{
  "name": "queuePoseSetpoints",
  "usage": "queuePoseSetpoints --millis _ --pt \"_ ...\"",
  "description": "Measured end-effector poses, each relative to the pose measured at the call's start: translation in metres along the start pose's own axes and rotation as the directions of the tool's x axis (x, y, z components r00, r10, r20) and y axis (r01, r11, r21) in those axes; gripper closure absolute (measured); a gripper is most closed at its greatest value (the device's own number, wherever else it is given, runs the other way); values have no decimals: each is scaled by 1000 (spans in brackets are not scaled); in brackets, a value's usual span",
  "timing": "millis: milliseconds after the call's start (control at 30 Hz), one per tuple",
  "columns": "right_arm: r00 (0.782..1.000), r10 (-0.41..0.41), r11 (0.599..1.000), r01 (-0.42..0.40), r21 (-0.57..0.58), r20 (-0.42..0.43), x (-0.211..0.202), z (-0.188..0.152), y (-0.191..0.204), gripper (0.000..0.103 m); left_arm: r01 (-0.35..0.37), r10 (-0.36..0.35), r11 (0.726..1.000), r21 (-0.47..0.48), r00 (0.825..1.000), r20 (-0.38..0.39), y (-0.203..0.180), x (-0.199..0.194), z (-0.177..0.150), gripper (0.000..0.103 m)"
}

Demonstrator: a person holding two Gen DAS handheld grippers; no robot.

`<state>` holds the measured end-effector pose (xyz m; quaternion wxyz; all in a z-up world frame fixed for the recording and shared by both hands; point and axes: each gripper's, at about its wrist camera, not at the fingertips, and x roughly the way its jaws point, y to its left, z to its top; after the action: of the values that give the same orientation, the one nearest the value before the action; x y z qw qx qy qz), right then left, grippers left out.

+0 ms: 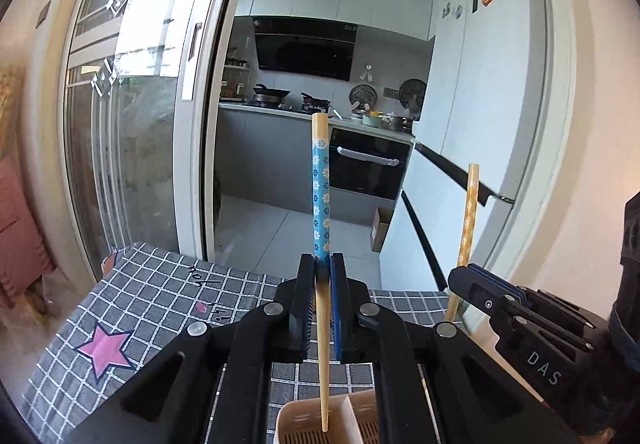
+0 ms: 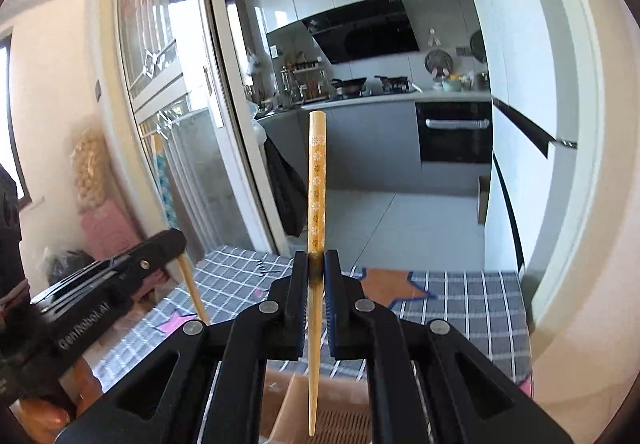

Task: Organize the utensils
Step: 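Carry both chopsticks to the pink-white holder and release them inside with both grippers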

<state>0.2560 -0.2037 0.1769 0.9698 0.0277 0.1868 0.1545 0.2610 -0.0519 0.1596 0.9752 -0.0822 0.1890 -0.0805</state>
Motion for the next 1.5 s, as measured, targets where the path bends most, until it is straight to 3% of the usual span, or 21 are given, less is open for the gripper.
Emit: queuePoseSetpoints --millis 333,600,800,867,933,1000,1267,1400,1433,1467,1500 --pt "999 -29 997 26 -79 -46 35 -68 0 95 -41 43 999 30 997 -70 9 28 -64 65" --pt "994 -19 996 9 -88 -105 45 -82 0 94 -99 111 988 120 989 -94 4 25 -90 65" --pt "987 4 997 -15 -71 -159 47 -80 -2 93 -107 114 991 75 988 -108 14 12 -87 63" --pt "985 6 999 -15 -49 -170 44 -79 -5 86 -112 118 992 66 987 -109 16 9 -86 63" --pt "986 18 1000 -21 -15 -166 37 -78 -9 61 -101 107 993 63 988 -111 17 7 -86 63" --pt "988 20 1000 -19 5 -151 28 -77 -11 54 -100 108 993 70 987 -116 18 5 -86 63" --pt "990 18 999 -13 39 -138 -9 -76 -16 50 -88 97 993 75 987 -128 13 -9 -86 63" --pt "989 33 998 -25 61 -142 -31 -79 -15 42 -82 91 994 78 988 -123 15 -34 -86 63" --pt "989 37 997 -27 68 -143 -35 -80 -15 38 -79 87 994 70 988 -127 17 -43 -86 60" --pt "988 43 996 -31 79 -147 -42 -83 -15 35 -75 83 995 61 987 -136 19 -51 -87 45" --pt "987 49 995 -35 88 -152 -47 -85 -14 29 -79 86 996 49 985 -151 22 -60 -90 0"
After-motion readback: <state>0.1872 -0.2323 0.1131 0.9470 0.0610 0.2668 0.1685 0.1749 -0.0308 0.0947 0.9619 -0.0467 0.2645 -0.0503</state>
